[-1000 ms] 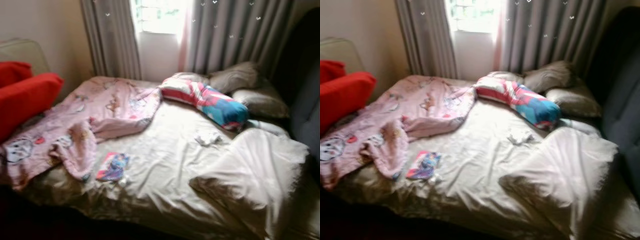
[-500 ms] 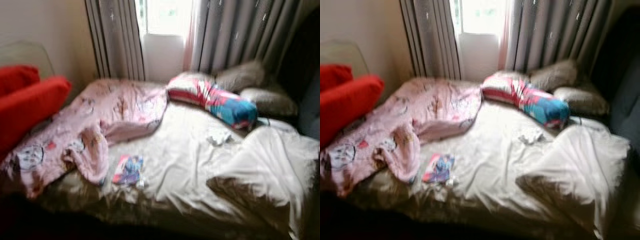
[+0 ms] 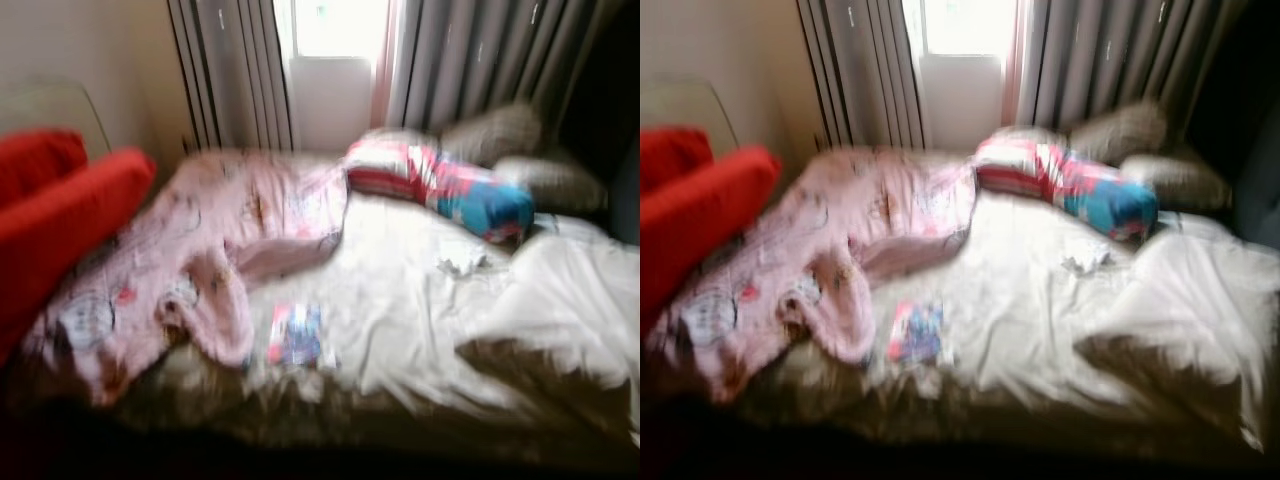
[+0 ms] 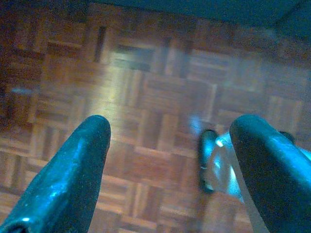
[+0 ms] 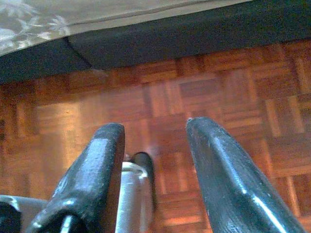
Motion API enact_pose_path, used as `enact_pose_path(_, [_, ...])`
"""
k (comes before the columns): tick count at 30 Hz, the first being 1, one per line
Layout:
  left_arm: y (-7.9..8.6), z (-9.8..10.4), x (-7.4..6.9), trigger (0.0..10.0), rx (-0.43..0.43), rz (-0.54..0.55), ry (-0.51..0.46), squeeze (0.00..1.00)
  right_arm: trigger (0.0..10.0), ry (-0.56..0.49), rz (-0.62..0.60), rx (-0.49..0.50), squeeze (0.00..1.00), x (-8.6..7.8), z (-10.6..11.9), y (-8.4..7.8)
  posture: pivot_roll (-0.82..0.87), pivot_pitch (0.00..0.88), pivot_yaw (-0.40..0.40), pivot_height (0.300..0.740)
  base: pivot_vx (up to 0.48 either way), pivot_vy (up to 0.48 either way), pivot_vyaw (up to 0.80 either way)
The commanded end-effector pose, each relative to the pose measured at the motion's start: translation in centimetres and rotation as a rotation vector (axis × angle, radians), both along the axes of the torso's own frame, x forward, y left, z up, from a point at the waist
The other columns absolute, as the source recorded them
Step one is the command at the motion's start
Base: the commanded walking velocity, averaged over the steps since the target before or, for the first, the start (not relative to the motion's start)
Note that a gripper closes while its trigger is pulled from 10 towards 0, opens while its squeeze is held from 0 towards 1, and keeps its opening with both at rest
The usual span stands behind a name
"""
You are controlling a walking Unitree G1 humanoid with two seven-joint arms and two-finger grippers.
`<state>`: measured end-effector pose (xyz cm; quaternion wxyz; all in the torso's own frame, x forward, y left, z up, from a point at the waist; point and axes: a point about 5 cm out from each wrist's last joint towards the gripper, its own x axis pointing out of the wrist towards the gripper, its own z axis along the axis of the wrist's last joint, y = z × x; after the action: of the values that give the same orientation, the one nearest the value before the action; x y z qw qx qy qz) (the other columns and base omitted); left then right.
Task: Clean up the room
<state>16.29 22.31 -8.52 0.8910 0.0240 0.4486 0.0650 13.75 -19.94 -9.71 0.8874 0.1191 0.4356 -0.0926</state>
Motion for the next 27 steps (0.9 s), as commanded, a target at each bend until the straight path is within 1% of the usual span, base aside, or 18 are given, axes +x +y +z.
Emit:
enact_pose_path(1, [0.74, -0.02, -0.4, 10.0, 0.02, -0.004, 0.017, 0.0, 10.0, -0.019, -0.003, 0.014, 0.0, 0.64, 0.16, 0.57, 0.03, 0.032, -0.004, 0.74, 0.0, 0.48, 0.0])
enact_pose_path(16, [0.95, -0.04, -0.62, 10.0, 0.025, -0.004, 0.019, 0.0, 10.0, -0.018, 0.0, 0.02, 0.0, 0.55, 0.12, 0.66, 0.04, 0.044, 0.0, 0.74, 0.0, 0.465, 0.0])
enact_pose_path(24, [0.85, -0.05, -0.66, 10.0, 0.028, -0.027, 0.013, 0.0, 10.0, -0.015, 0.007, 0.019, 0.0, 0.42, 0.08, 0.66, 0.04, 0.036, 0.0, 0.74, 0.0, 0.0, 0.0])
enact_pose_path(27, [0.82, -0.04, -0.66, 10.0, 0.017, -0.023, 0.008, 0.0, 10.0, -0.017, 0.007, 0.02, 0.0, 0.41, 0.08, 0.69, 0.04, 0.032, 0.002, 0.74, 0.0, 0.0, 0.0])
